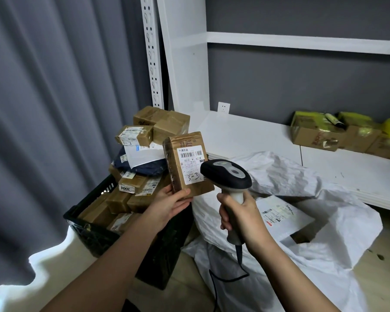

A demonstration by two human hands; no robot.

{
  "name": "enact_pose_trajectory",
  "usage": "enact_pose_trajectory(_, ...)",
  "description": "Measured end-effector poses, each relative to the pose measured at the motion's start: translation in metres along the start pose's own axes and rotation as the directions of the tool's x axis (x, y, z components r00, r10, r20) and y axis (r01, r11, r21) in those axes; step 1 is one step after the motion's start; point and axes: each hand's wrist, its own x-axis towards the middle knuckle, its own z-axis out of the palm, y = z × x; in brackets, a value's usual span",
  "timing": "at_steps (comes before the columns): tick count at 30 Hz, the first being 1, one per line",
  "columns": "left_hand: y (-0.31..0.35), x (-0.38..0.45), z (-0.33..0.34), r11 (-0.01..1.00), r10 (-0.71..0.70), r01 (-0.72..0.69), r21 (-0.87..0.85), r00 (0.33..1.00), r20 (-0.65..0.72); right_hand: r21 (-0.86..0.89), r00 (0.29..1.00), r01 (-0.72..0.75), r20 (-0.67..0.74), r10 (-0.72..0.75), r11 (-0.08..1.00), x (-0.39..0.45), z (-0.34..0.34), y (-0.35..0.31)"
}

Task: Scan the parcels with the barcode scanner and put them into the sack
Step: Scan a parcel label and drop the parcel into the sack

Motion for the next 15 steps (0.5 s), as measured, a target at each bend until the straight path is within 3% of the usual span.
enact_pose_trajectory(5,-0.003,-0.006,0.011,0.993,0.005,-0.004,0.118,1.0,-0.003,0.048,0.991,0.072,-0.116,-0.066,0.996,-0.001,-0.026,-0.021)
enact_pose_trajectory(8,-0.005,-0.008,0.024,0.929,0.091,-0.072,0.362,0.995,-0.034,0.079,0.961,0.137,-0.254,-0.113,0.987,0.0,-0.061,-0.037)
enact_pose_trajectory(12,-0.01,0.003,0.072,0.76,0.202,-0.189,0.621,0.978,0.051,0.157,0.931,0.121,-0.361,-0.057,0.98,-0.001,-0.105,-0.048)
enact_pose_trajectory(15,-0.019,0.033,0.12,0.456,0.192,-0.226,0.861,0.969,0.152,0.193,0.927,0.092,-0.374,-0.013,0.977,-0.002,-0.125,-0.049)
